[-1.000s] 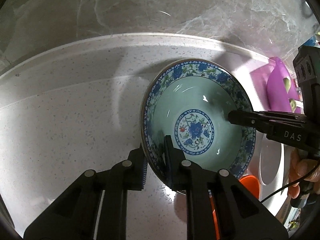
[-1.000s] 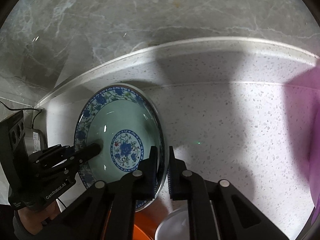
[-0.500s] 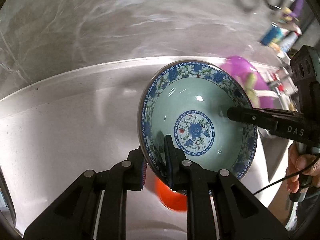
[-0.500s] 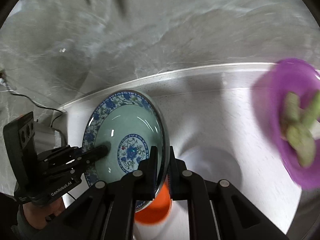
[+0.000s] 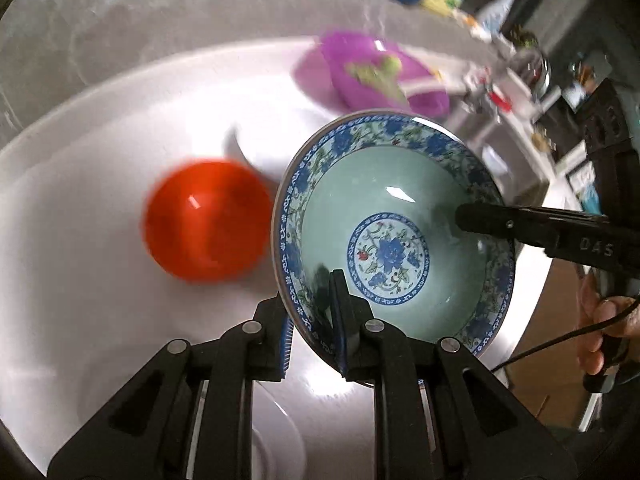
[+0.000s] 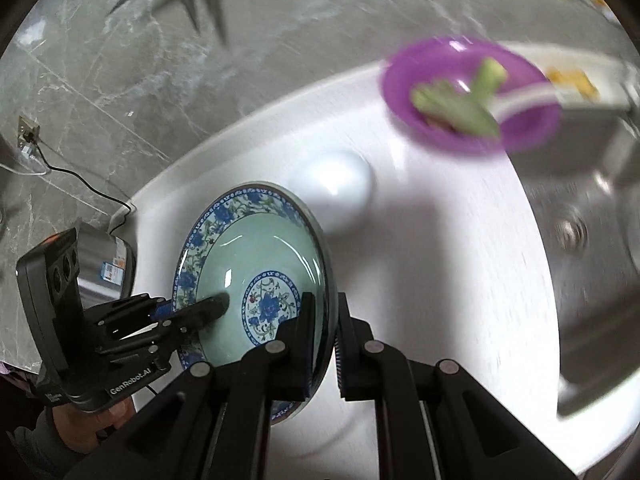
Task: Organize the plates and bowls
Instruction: 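Carry the blue-and-white bowl with both tools and set it on the counter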
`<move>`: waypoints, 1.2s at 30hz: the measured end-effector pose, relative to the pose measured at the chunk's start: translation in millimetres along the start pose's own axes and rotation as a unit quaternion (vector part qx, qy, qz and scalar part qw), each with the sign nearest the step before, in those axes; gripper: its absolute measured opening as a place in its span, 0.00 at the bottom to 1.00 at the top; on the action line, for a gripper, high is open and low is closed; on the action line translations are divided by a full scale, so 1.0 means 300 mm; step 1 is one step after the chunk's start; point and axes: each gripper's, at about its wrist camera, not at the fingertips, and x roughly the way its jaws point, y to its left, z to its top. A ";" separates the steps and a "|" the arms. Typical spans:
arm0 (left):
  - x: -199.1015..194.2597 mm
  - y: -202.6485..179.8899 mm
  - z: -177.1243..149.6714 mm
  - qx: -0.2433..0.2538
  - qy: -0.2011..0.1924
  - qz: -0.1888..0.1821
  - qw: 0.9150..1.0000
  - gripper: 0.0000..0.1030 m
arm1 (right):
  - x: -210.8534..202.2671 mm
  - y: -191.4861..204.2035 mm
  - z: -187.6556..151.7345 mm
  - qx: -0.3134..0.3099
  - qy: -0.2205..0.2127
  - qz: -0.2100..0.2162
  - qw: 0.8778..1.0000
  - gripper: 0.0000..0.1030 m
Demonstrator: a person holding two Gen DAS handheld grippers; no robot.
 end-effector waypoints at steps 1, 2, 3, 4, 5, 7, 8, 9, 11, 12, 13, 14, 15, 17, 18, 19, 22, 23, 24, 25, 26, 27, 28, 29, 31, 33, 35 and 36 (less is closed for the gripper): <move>0.024 -0.024 -0.036 0.003 0.011 -0.003 1.000 0.15 | 0.007 -0.023 -0.035 0.005 0.004 -0.004 1.000 0.10; 0.046 -0.044 -0.062 0.008 0.018 0.000 1.000 0.15 | 0.012 -0.052 -0.074 0.010 0.011 -0.008 1.000 0.10; 0.069 -0.064 -0.091 0.017 0.023 0.004 1.000 0.15 | 0.026 -0.082 -0.113 0.021 0.019 -0.008 1.000 0.10; 0.095 -0.081 -0.120 0.022 0.031 0.006 0.999 0.15 | 0.039 -0.112 -0.151 0.032 0.026 -0.006 0.999 0.10; 0.117 -0.094 -0.136 0.022 0.039 0.002 0.999 0.15 | 0.049 -0.137 -0.181 0.040 0.032 -0.008 0.999 0.10; 0.150 -0.120 -0.177 0.029 0.046 0.002 0.998 0.15 | 0.059 -0.176 -0.224 0.055 0.037 -0.010 0.998 0.10; 0.164 -0.134 -0.188 0.034 0.049 0.003 0.998 0.15 | 0.063 -0.190 -0.242 0.061 0.039 -0.009 0.997 0.10; 0.178 -0.148 -0.201 0.039 0.053 0.004 0.998 0.15 | 0.068 -0.210 -0.263 0.064 0.037 -0.010 0.997 0.10; 0.195 -0.166 -0.213 0.047 0.056 0.006 0.997 0.15 | 0.073 -0.236 -0.284 0.072 0.038 -0.009 0.997 0.10; 0.203 -0.177 -0.222 0.050 0.058 0.007 0.997 0.15 | 0.075 -0.248 -0.290 0.075 0.037 -0.007 0.996 0.11; 0.206 -0.184 -0.243 0.051 0.062 0.008 0.997 0.15 | 0.075 -0.258 -0.299 0.078 0.036 -0.007 0.996 0.11; 0.224 -0.192 -0.238 0.052 0.064 0.008 0.997 0.15 | 0.078 -0.266 -0.304 0.080 0.036 -0.006 0.996 0.11; 0.236 -0.195 -0.237 0.054 0.065 0.010 0.996 0.15 | 0.082 -0.277 -0.309 0.082 0.037 -0.004 0.996 0.11; 0.243 -0.196 -0.245 0.056 0.068 0.012 0.996 0.15 | 0.089 -0.287 -0.316 0.085 0.038 -0.003 0.996 0.11; 0.255 -0.204 -0.236 0.057 0.069 0.014 0.996 0.15 | 0.093 -0.290 -0.318 0.084 0.038 -0.003 0.996 0.10; 0.263 -0.203 -0.231 0.058 0.068 0.015 0.996 0.15 | 0.098 -0.287 -0.318 0.083 0.039 -0.003 0.996 0.10; 0.313 -0.232 -0.197 0.058 0.066 0.019 0.996 0.15 | 0.101 -0.295 -0.322 0.079 0.037 0.000 0.996 0.11; 0.313 -0.231 -0.193 0.057 0.065 0.020 0.996 0.15 | 0.101 -0.295 -0.321 0.077 0.036 0.003 0.996 0.11; 0.313 -0.231 -0.193 0.056 0.064 0.021 0.996 0.15 | 0.101 -0.293 -0.321 0.075 0.036 0.003 0.997 0.11; 0.305 -0.222 -0.186 0.056 0.064 0.022 0.996 0.15 | 0.103 -0.296 -0.319 0.072 0.036 0.004 0.997 0.12; 0.307 -0.222 -0.185 0.055 0.064 0.021 0.996 0.15 | 0.105 -0.295 -0.319 0.070 0.036 0.005 0.997 0.12; 0.303 -0.218 -0.177 0.053 0.063 0.022 0.996 0.15 | 0.107 -0.294 -0.320 0.069 0.037 0.007 0.997 0.13; 0.300 -0.214 -0.175 0.051 0.062 0.023 0.996 0.15 | 0.108 -0.292 -0.320 0.068 0.038 0.008 0.997 0.13; 0.299 -0.213 -0.173 0.049 0.061 0.023 0.997 0.15 | 0.109 -0.291 -0.320 0.067 0.038 0.009 0.997 0.13; 0.288 -0.205 -0.175 0.046 0.058 0.024 0.997 0.15 | 0.108 -0.291 -0.322 0.070 0.036 0.013 0.997 0.15; 0.267 -0.193 -0.181 0.044 0.055 0.025 0.997 0.16 | 0.101 -0.291 -0.324 0.072 0.031 0.015 0.997 0.23; 0.252 -0.188 -0.183 0.042 0.052 0.023 0.998 0.17 | 0.086 -0.287 -0.325 0.070 0.020 0.017 0.997 0.33; 0.239 -0.184 -0.182 0.039 0.048 0.021 0.998 0.19 | 0.078 -0.285 -0.325 0.069 0.016 0.017 0.997 0.34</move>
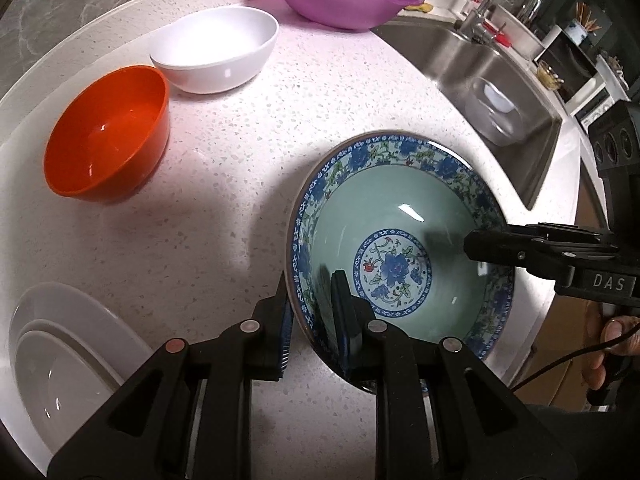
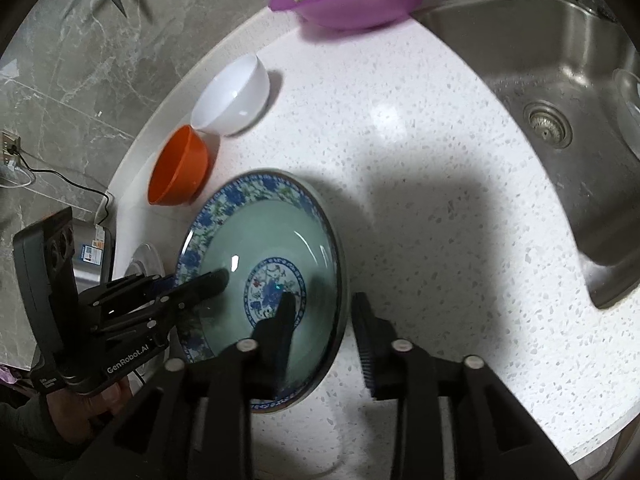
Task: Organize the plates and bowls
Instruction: 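Carry the blue-and-white bowl with both tools and set it on the counter, then open both tools and move them to the small white bowl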
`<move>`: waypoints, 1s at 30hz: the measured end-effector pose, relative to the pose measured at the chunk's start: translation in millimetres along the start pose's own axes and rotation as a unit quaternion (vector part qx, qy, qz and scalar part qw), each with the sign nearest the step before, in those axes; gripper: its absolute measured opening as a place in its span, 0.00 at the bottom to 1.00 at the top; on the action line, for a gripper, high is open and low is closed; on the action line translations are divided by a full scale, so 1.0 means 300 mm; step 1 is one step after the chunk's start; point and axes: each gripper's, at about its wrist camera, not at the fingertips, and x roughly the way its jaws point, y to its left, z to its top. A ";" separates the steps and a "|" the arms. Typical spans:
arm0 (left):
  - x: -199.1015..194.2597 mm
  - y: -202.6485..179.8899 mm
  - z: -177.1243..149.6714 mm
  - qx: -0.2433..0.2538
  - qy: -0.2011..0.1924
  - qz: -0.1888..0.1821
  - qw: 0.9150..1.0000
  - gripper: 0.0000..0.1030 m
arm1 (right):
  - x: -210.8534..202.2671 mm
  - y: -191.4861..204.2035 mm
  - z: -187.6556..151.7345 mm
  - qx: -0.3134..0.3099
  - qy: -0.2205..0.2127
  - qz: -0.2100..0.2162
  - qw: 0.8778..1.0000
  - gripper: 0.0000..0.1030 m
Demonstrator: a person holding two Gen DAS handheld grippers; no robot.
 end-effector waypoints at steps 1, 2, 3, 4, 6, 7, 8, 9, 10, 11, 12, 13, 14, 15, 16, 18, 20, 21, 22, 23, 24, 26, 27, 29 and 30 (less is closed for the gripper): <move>-0.016 0.011 -0.005 0.000 -0.004 0.000 1.000 0.25 | -0.011 0.001 0.000 -0.001 -0.006 0.002 1.000 0.35; -0.028 0.011 -0.003 -0.002 -0.008 0.000 1.000 0.37 | -0.017 0.003 0.000 0.000 -0.009 0.003 1.000 0.37; -0.041 0.017 -0.002 -0.004 -0.013 -0.003 1.000 0.48 | -0.028 0.000 0.000 0.002 -0.016 0.005 1.000 0.41; -0.053 0.021 -0.001 -0.007 -0.017 -0.007 1.000 0.67 | -0.034 -0.003 0.001 0.005 -0.020 0.005 1.000 0.45; -0.085 0.034 0.000 -0.011 -0.030 -0.013 0.999 0.75 | -0.054 -0.013 0.001 0.014 -0.035 0.010 0.999 0.49; -0.103 0.042 0.002 -0.014 -0.036 -0.017 0.999 0.78 | -0.061 -0.017 0.001 0.018 -0.041 0.011 0.999 0.54; -0.121 0.051 0.005 -0.018 -0.042 -0.022 0.999 0.88 | -0.074 -0.025 0.001 0.026 -0.051 0.010 0.998 0.58; -0.142 0.067 0.010 -0.026 -0.049 -0.026 0.998 0.94 | -0.082 -0.031 0.002 0.031 -0.059 0.011 0.998 0.64; -0.157 0.079 0.013 -0.030 -0.054 -0.029 0.998 1.00 | -0.091 -0.038 0.006 0.037 -0.066 0.012 0.997 0.66; -0.176 0.092 0.018 -0.031 -0.058 -0.032 0.997 1.00 | -0.103 -0.044 0.014 0.042 -0.073 0.015 0.996 0.67; -0.203 0.116 0.033 -0.032 -0.064 -0.034 0.997 1.00 | -0.113 -0.046 0.024 0.045 -0.078 0.017 0.996 0.67; -0.222 0.135 0.050 -0.035 -0.065 -0.035 0.997 1.00 | -0.123 -0.045 0.036 0.045 -0.084 0.017 0.995 0.67; -0.247 0.170 0.072 -0.041 -0.068 -0.038 0.996 1.00 | -0.130 -0.044 0.047 0.046 -0.087 0.018 0.995 0.67; -0.279 0.216 0.104 -0.047 -0.073 -0.038 0.996 1.00 | -0.142 -0.043 0.071 0.047 -0.091 0.024 0.994 0.67; -0.307 0.252 0.133 -0.051 -0.075 -0.036 0.995 1.00 | -0.151 -0.041 0.091 0.047 -0.094 0.027 0.994 0.67; -0.342 0.330 0.209 -0.052 -0.065 -0.009 0.996 1.00 | -0.172 -0.031 0.145 0.046 -0.102 0.029 0.993 0.67; -0.389 0.410 0.292 -0.052 -0.078 0.013 0.995 0.99 | -0.188 -0.013 0.212 0.040 -0.107 0.041 0.993 0.67; -0.412 0.451 0.333 -0.055 -0.094 0.014 0.994 0.99 | -0.194 0.002 0.249 0.036 -0.107 0.043 0.993 0.67; -0.417 0.486 0.372 -0.057 -0.094 0.015 0.994 0.99 | -0.197 0.015 0.277 0.032 -0.109 0.044 0.993 0.67; -0.405 0.515 0.412 -0.058 -0.080 0.018 0.995 0.99 | -0.199 0.036 0.314 0.028 -0.109 0.046 0.993 0.67; -0.384 0.546 0.460 -0.059 -0.065 0.026 0.996 0.99 | -0.195 0.061 0.355 0.023 -0.107 0.053 0.993 0.67; -0.346 0.578 0.522 -0.049 -0.054 0.034 0.997 0.99 | -0.164 0.108 0.434 0.023 -0.091 0.058 0.994 0.67; -0.315 0.593 0.552 -0.043 -0.043 0.035 0.998 0.98 | -0.143 0.131 0.466 0.023 -0.084 0.064 0.994 0.67; -0.253 0.624 0.605 -0.042 -0.026 0.028 0.998 0.98 | -0.097 0.161 0.522 0.025 -0.075 0.066 0.995 0.67; -0.214 0.644 0.632 -0.041 -0.016 0.021 0.999 0.98 | -0.070 0.173 0.549 0.029 -0.069 0.066 0.995 0.67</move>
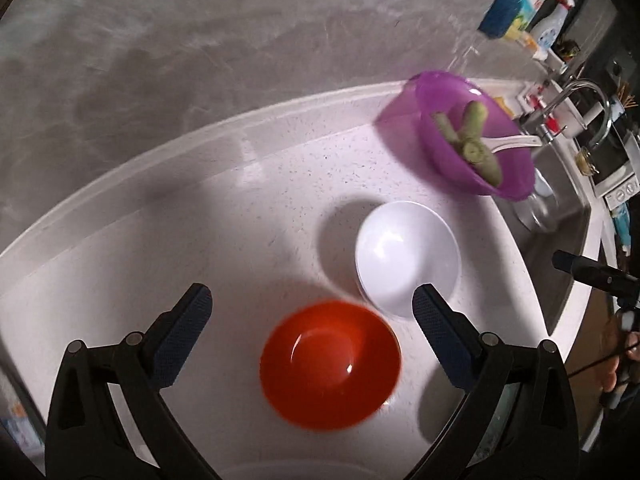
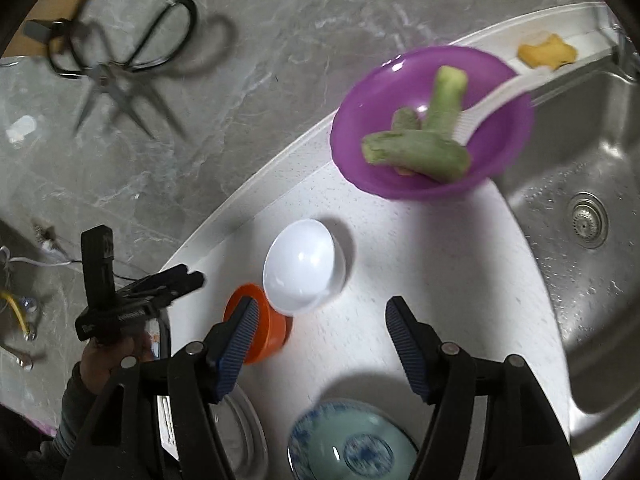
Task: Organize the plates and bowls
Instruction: 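Open both tools and move them to the small white bowl, then close both tools on the small white bowl rim and lift it, then carry the white bowl with both tools and lower it into the blue-and-white bowl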
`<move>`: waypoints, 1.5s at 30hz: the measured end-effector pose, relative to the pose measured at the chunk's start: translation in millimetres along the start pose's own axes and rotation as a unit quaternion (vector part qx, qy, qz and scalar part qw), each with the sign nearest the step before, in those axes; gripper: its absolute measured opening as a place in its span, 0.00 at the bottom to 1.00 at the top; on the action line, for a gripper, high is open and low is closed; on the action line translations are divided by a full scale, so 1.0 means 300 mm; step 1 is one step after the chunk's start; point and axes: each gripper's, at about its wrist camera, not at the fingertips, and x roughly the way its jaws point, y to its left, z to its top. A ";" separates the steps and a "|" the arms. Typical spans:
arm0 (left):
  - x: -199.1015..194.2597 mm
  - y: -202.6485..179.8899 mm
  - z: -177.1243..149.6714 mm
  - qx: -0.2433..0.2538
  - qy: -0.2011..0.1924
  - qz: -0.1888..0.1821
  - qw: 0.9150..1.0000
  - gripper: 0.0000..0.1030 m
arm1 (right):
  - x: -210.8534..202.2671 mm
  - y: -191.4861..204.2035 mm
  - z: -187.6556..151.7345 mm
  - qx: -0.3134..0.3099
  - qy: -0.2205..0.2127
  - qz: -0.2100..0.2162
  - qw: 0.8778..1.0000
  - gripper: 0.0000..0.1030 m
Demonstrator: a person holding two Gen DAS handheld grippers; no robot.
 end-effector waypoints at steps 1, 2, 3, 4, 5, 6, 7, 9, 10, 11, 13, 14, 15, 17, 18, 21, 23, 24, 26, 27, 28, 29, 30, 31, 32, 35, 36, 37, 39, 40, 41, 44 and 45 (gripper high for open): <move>0.038 -0.005 0.014 0.003 0.008 -0.002 1.000 0.98 | 0.028 0.003 0.014 0.004 0.004 0.005 1.000 0.67; 0.068 -0.004 0.029 0.006 0.017 -0.004 1.000 0.98 | 0.066 0.006 0.032 0.011 0.011 0.013 1.000 0.67; 0.095 0.002 0.041 0.010 0.025 -0.008 1.000 0.98 | 0.100 0.008 0.045 0.018 0.017 0.018 1.000 0.67; 0.124 0.006 0.050 0.015 0.033 -0.016 0.999 0.97 | 0.126 0.010 0.054 0.022 0.023 0.021 0.999 0.67; 0.146 0.002 0.053 0.020 0.038 -0.023 0.999 0.95 | 0.162 0.011 0.063 0.026 0.032 0.022 0.999 0.67; 0.166 0.003 0.056 0.024 0.042 -0.027 0.998 0.94 | 0.200 0.008 0.071 0.031 0.042 0.022 0.998 0.67; 0.190 0.005 0.055 0.030 0.046 -0.029 0.998 0.93 | 0.231 0.006 0.075 0.034 0.051 0.019 0.998 0.67; 0.222 0.008 0.062 0.042 0.056 -0.041 0.997 0.91 | 0.298 -0.007 0.080 0.049 0.069 0.009 0.996 0.67; 0.234 0.000 0.058 0.045 0.058 -0.044 0.996 0.86 | 0.315 -0.010 0.080 0.054 0.073 0.009 0.996 0.67; 0.255 -0.011 0.053 0.050 0.061 -0.047 0.996 0.82 | 0.336 -0.015 0.079 0.059 0.078 0.009 0.995 0.67; 0.277 -0.016 0.049 0.060 0.068 -0.053 0.994 0.81 | 0.371 -0.025 0.074 0.067 0.087 0.001 0.994 0.66; 0.285 -0.021 0.047 0.065 0.070 -0.056 0.994 0.80 | 0.384 -0.029 0.070 0.070 0.090 0.001 0.993 0.66; 0.298 -0.022 0.045 0.072 0.075 -0.059 0.993 0.79 | 0.393 -0.031 0.070 0.072 0.093 0.001 0.993 0.66; 0.325 -0.037 0.046 0.076 0.079 -0.062 0.992 0.69 | 0.411 -0.038 0.062 0.073 0.095 -0.004 0.993 0.64; 0.334 -0.043 0.045 0.078 0.081 -0.066 0.991 0.68 | 0.420 -0.043 0.058 0.075 0.096 -0.003 0.993 0.62; 0.357 -0.057 0.045 0.081 0.087 -0.078 0.990 0.58 | 0.441 -0.056 0.052 0.081 0.099 -0.003 0.992 0.56; 0.374 -0.071 0.047 0.085 0.092 -0.081 0.989 0.48 | 0.446 -0.059 0.049 0.081 0.098 -0.002 0.992 0.52; 0.381 -0.076 0.047 0.087 0.095 -0.083 0.988 0.46 | 0.452 -0.060 0.049 0.081 0.098 -0.002 0.992 0.49; 0.390 -0.083 0.044 0.089 0.103 -0.088 0.987 0.36 | 0.457 -0.060 0.051 0.081 0.099 -0.002 0.992 0.46; 0.396 -0.085 0.041 0.089 0.106 -0.090 0.986 0.34 | 0.461 -0.061 0.050 0.082 0.099 -0.002 0.992 0.44; 0.401 -0.086 0.040 0.086 0.107 -0.093 0.986 0.34 | 0.460 -0.064 0.050 0.082 0.101 -0.002 0.991 0.42; 0.404 -0.086 0.040 0.083 0.108 -0.097 0.986 0.32 | 0.463 -0.066 0.048 0.083 0.104 -0.004 0.991 0.41; 0.407 -0.082 0.038 0.081 0.109 -0.101 0.986 0.30 | 0.466 -0.069 0.045 0.083 0.105 -0.005 0.991 0.39; 0.412 -0.083 0.038 0.080 0.111 -0.104 0.985 0.29 | 0.472 -0.069 0.045 0.084 0.107 -0.007 0.991 0.36; 0.416 -0.084 0.039 0.079 0.111 -0.104 0.985 0.28 | 0.475 -0.071 0.045 0.085 0.107 -0.008 0.991 0.34; 0.428 -0.091 0.040 0.075 0.116 -0.116 0.984 0.20 | 0.481 -0.078 0.047 0.092 0.106 0.000 0.990 0.23; 0.432 -0.097 0.039 0.077 0.118 -0.119 0.983 0.19 | 0.481 -0.076 0.048 0.091 0.106 0.003 0.990 0.21; 0.434 -0.101 0.039 0.079 0.120 -0.122 0.982 0.17 | 0.481 -0.072 0.050 0.087 0.105 0.001 0.991 0.20; 0.432 -0.107 0.038 0.081 0.123 -0.123 0.981 0.15 | 0.480 -0.069 0.051 0.085 0.104 0.000 0.991 0.20; 0.434 -0.109 0.038 0.081 0.124 -0.124 0.981 0.15 | 0.480 -0.070 0.051 0.086 0.103 0.001 0.991 0.20; 0.430 -0.109 0.039 0.080 0.124 -0.126 0.981 0.15 | 0.479 -0.071 0.050 0.087 0.102 0.002 0.991 0.20; 0.428 -0.107 0.038 0.075 0.123 -0.130 0.981 0.15 | 0.476 -0.077 0.050 0.092 0.102 0.005 0.990 0.20; 0.427 -0.108 0.038 0.075 0.122 -0.131 0.981 0.15 | 0.476 -0.078 0.051 0.094 0.103 0.006 0.990 0.20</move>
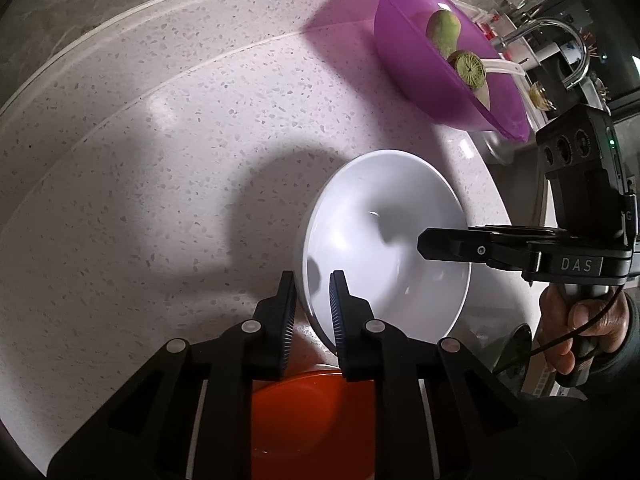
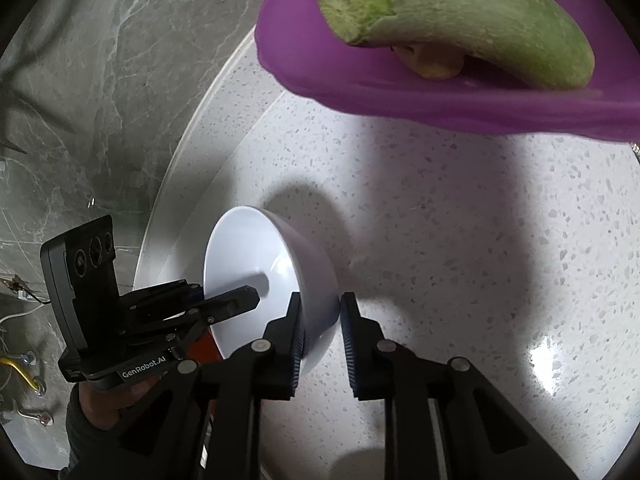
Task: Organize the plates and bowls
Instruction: 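Carry the white bowl with both tools and lower it into the blue-and-white bowl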
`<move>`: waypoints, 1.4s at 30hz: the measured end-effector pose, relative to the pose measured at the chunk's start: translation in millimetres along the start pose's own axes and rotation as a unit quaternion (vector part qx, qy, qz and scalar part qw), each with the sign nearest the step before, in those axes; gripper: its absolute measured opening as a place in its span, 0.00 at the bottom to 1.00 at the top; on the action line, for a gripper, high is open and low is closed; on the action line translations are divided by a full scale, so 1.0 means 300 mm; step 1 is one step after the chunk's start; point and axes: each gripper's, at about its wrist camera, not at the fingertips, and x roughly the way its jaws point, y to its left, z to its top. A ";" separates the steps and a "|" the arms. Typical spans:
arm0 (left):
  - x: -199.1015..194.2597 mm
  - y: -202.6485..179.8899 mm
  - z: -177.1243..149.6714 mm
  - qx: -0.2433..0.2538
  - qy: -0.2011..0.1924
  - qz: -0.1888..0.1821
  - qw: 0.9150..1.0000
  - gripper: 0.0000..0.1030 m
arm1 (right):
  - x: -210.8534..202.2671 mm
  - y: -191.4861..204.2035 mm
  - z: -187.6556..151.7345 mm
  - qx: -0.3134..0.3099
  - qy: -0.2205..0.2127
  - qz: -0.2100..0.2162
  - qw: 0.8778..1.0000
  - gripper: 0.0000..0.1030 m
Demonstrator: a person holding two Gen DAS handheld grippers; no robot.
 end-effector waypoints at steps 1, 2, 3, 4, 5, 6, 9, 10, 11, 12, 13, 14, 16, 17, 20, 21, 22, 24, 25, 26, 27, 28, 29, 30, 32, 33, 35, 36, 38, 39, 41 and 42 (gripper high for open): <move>-0.001 -0.001 0.001 -0.001 0.000 -0.001 1.000 0.15 | 0.000 -0.003 0.001 0.001 0.000 0.001 1.000 0.19; -0.005 0.000 -0.001 -0.002 -0.001 -0.001 1.000 0.15 | -0.001 -0.005 0.002 0.003 0.000 0.001 1.000 0.19; -0.009 0.000 0.000 -0.003 -0.002 -0.003 1.000 0.15 | -0.005 -0.006 0.003 0.005 0.000 0.004 1.000 0.19; -0.015 0.001 0.001 -0.004 -0.003 -0.005 1.000 0.15 | -0.009 -0.007 0.005 0.007 0.000 0.005 1.000 0.19; -0.022 0.000 0.003 -0.006 -0.005 -0.007 1.000 0.15 | -0.014 -0.009 0.007 0.008 0.000 0.007 1.000 0.19; -0.028 -0.002 0.006 -0.007 -0.005 -0.009 1.000 0.15 | -0.020 -0.011 0.008 0.009 0.000 0.009 1.000 0.19; -0.048 -0.021 0.010 -0.007 -0.006 -0.007 1.000 0.15 | -0.047 -0.012 0.009 0.010 -0.003 0.013 1.000 0.19; -0.057 -0.034 0.010 -0.004 -0.006 -0.005 1.000 0.15 | -0.056 -0.013 0.008 0.011 -0.003 0.014 1.000 0.19; -0.066 -0.047 0.009 -0.003 -0.008 -0.004 1.000 0.15 | -0.068 -0.011 0.005 0.011 -0.005 0.015 1.000 0.19; -0.077 -0.062 0.007 -0.003 -0.009 -0.005 1.000 0.15 | -0.088 -0.009 0.000 0.010 -0.008 0.015 1.000 0.19; -0.091 -0.079 0.003 -0.002 -0.010 -0.006 1.000 0.15 | -0.107 -0.008 -0.005 0.010 -0.009 0.016 1.000 0.19; -0.103 -0.097 -0.001 0.001 -0.012 -0.006 1.000 0.15 | -0.125 -0.003 -0.013 0.009 -0.011 0.017 1.000 0.19; -0.130 -0.143 -0.014 0.008 -0.015 -0.003 1.000 0.15 | -0.164 0.007 -0.036 0.008 -0.016 0.017 1.000 0.19; -0.139 -0.167 -0.023 0.011 -0.016 -0.001 1.000 0.15 | -0.180 0.010 -0.047 0.007 -0.017 0.017 1.000 0.19; -0.174 -0.234 -0.057 0.022 -0.023 -0.001 1.000 0.15 | -0.255 0.006 -0.101 0.005 -0.023 0.021 1.000 0.19; -0.185 -0.257 -0.071 0.025 -0.025 -0.003 0.999 0.15 | -0.275 0.002 -0.118 0.005 -0.024 0.021 0.999 0.19; -0.193 -0.282 -0.088 0.027 -0.026 -0.006 0.999 0.15 | -0.299 -0.003 -0.140 0.003 -0.026 0.021 0.999 0.19; -0.202 -0.331 -0.118 0.033 -0.027 -0.009 0.999 0.15 | -0.343 -0.014 -0.199 0.002 -0.027 0.020 0.999 0.19; -0.204 -0.359 -0.137 0.037 -0.026 -0.011 0.999 0.15 | -0.351 -0.018 -0.220 0.003 -0.027 0.019 0.999 0.19; -0.204 -0.383 -0.158 0.040 -0.025 -0.012 0.999 0.15 | -0.365 -0.027 -0.248 0.004 -0.028 0.019 0.999 0.19; -0.203 -0.408 -0.180 0.043 -0.023 -0.014 0.999 0.15 | -0.384 -0.042 -0.284 0.008 -0.029 0.019 0.999 0.19; -0.203 -0.433 -0.200 0.046 -0.022 -0.015 0.999 0.15 | -0.393 -0.055 -0.310 0.011 -0.030 0.020 0.999 0.19; -0.193 -0.463 -0.228 0.049 -0.020 -0.016 0.998 0.15 | -0.397 -0.066 -0.331 0.014 -0.030 0.020 0.999 0.19; -0.185 -0.490 -0.256 0.052 -0.017 -0.018 0.998 0.15 | -0.411 -0.084 -0.368 0.018 -0.032 0.020 0.999 0.19; -0.171 -0.524 -0.290 0.055 -0.011 -0.021 0.998 0.15 | -0.420 -0.089 -0.406 0.024 -0.032 0.018 0.999 0.19; -0.160 -0.545 -0.315 0.056 -0.008 -0.022 0.998 0.15 | -0.434 -0.099 -0.434 0.028 -0.031 0.016 0.999 0.19; -0.141 -0.568 -0.349 0.057 -0.003 -0.023 0.998 0.15 | -0.447 -0.106 -0.468 0.034 -0.028 0.013 0.999 0.19; -0.130 -0.582 -0.371 0.056 0.000 -0.024 0.998 0.15 | -0.452 -0.117 -0.492 0.038 -0.024 0.012 0.999 0.19; -0.105 -0.595 -0.394 0.051 0.004 -0.029 0.998 0.15 | -0.457 -0.127 -0.518 0.044 -0.022 0.010 0.999 0.19; -0.095 -0.598 -0.410 0.048 0.006 -0.032 0.998 0.15 | -0.459 -0.137 -0.535 0.049 -0.020 0.010 0.999 0.19; -0.071 -0.604 -0.449 0.046 0.011 -0.031 0.998 0.15 | -0.461 -0.147 -0.558 0.052 -0.017 0.007 0.998 0.19; -0.058 -0.611 -0.467 0.046 0.013 -0.029 0.998 0.15 | -0.457 -0.156 -0.568 0.053 -0.015 0.005 0.998 0.19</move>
